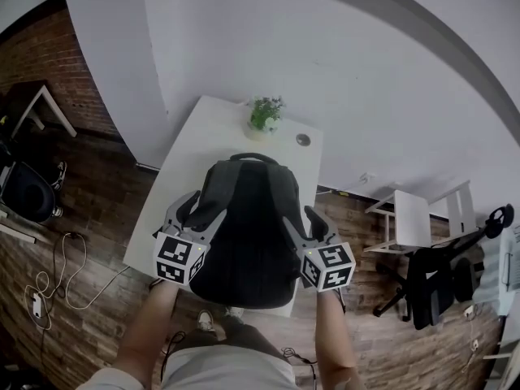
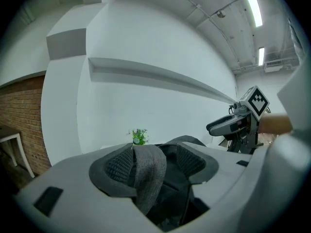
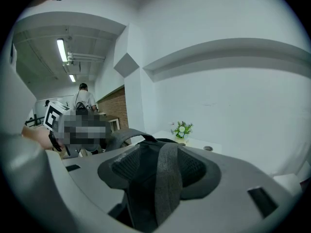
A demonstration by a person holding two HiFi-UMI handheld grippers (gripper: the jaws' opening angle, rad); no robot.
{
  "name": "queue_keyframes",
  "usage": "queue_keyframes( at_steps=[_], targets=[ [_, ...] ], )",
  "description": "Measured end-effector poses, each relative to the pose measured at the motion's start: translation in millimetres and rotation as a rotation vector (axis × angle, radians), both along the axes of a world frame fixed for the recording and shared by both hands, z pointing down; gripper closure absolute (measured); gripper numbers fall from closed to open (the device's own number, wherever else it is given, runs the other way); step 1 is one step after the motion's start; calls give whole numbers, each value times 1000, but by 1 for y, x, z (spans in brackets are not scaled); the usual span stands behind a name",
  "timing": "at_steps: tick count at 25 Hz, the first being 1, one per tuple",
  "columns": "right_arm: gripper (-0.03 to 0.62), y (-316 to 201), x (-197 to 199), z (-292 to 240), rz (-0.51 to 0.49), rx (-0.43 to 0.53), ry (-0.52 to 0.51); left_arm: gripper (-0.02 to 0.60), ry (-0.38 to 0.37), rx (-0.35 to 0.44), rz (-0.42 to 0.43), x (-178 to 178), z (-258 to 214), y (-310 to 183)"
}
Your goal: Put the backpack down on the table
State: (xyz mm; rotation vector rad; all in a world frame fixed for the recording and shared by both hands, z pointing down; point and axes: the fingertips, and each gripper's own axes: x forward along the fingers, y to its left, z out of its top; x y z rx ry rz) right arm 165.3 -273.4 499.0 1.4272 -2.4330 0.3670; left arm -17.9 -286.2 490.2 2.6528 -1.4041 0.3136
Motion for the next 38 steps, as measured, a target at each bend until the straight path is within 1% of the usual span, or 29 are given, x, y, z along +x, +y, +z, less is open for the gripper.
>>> queue_keyframes(
  at_steps=[4, 7, 10, 13, 14, 15, 16, 17, 21, 24, 29, 35, 38],
  targets=[
    [362, 12, -1, -12, 9, 23, 0, 298, 12, 12, -2, -2, -9, 13],
    [362, 21, -2, -21, 26, 50, -1, 313, 15, 15, -12, -7, -13, 22],
    [362, 31, -2, -28, 36, 68, -8, 381, 19, 22, -24, -11, -16, 31],
    [366, 41, -3, -34, 47, 78, -13, 472, 20, 35, -38, -15, -20, 40],
    [383, 44, -4, -35, 52, 80, -10, 500, 23, 40, -39, -16, -23, 43],
    [427, 47, -4, -36, 57, 82, -5, 516, 26, 45, -40, -17, -25, 46],
    [459, 50, -4, -37, 61, 83, 0, 528, 30, 50, -41, -18, -27, 49],
    [469, 53, -5, -38, 62, 84, 4, 538, 33, 55, -43, -20, -30, 51],
    [521, 66, -9, -46, 60, 89, 12, 563, 33, 62, -48, -24, -38, 62],
    [544, 75, -12, -55, 64, 104, -3, 563, 40, 72, -44, -25, -45, 71],
    [553, 90, -16, -83, 70, 180, -19, 564, 66, 129, -41, -27, -71, 85],
    [554, 106, -29, -131, 44, 290, -26, 563, 107, 211, -22, -31, -110, 99],
    [554, 115, -35, -154, 28, 342, -14, 564, 108, 256, -17, -33, -128, 104]
  ],
)
